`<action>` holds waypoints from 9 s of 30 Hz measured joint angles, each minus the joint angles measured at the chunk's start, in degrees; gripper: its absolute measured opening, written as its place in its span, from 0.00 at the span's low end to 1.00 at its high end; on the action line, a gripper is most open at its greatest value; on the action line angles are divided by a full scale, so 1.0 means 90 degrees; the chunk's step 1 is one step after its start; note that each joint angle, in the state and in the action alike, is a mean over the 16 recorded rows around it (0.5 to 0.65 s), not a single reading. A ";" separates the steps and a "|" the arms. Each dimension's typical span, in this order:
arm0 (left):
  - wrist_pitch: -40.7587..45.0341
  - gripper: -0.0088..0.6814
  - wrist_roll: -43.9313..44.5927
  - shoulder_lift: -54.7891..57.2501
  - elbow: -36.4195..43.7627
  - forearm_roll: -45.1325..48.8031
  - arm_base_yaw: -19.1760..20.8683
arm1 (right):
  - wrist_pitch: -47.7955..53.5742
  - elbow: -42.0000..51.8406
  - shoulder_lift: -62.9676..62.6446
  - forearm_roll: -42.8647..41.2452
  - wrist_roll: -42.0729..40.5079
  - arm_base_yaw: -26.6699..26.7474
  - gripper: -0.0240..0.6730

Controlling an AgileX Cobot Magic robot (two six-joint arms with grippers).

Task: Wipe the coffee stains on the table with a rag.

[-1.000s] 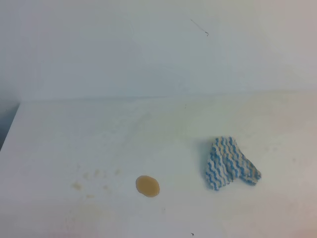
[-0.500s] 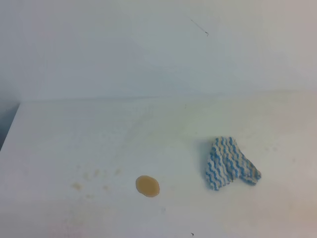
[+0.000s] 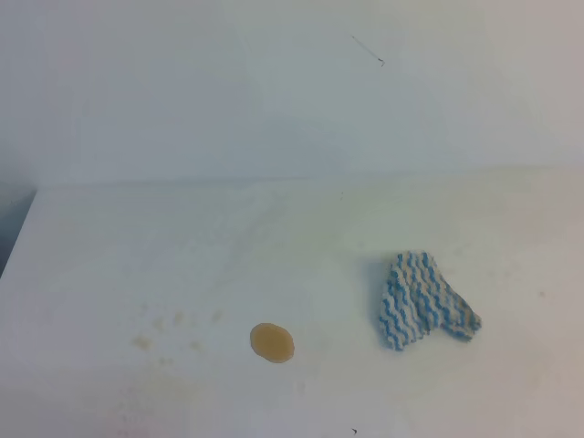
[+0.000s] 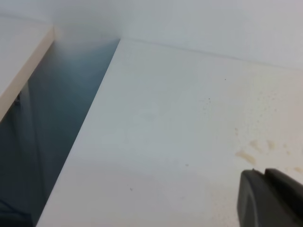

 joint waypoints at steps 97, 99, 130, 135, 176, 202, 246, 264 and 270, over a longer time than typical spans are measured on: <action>-0.0032 0.01 0.0001 0.0000 0.0000 0.0000 0.0000 | 0.7047 -0.9204 1.1978 0.1158 -0.2024 0.2090 0.46; -0.0032 0.01 0.0001 0.0000 0.0000 0.0000 0.0000 | 0.7160 -0.9284 1.2202 0.1002 -0.1843 0.2141 0.51; -0.0083 0.01 0.0003 0.0000 0.0000 0.0000 0.0000 | 0.7939 -1.0160 1.3423 0.1237 -0.1055 0.2363 0.05; -0.0095 0.01 0.0004 0.0000 0.0000 0.0000 0.0000 | 0.7916 -1.0389 1.3429 0.1590 -0.1008 0.2740 0.05; -0.0102 0.01 0.0004 0.0000 0.0000 0.0000 0.0000 | 0.6408 -1.1096 1.3761 0.3168 -0.1167 0.4587 0.05; -0.0102 0.01 0.0004 0.0000 0.0018 -0.0001 0.0000 | 0.7935 -1.1362 1.4092 0.0402 -0.0020 0.4083 0.05; -0.0102 0.01 0.0004 0.0000 0.0253 -0.0009 0.0000 | 0.7095 -0.9089 1.0611 0.0243 -0.2128 0.2648 0.43; -0.0102 0.01 0.0004 0.0000 0.0271 -0.0010 0.0000 | 0.5907 -0.7096 0.7538 -0.0016 -0.1157 0.2143 0.09; -0.0102 0.01 0.0004 0.0000 0.0289 -0.0010 0.0000 | 0.5318 -0.5951 0.6297 -0.0001 -0.0565 0.2102 0.04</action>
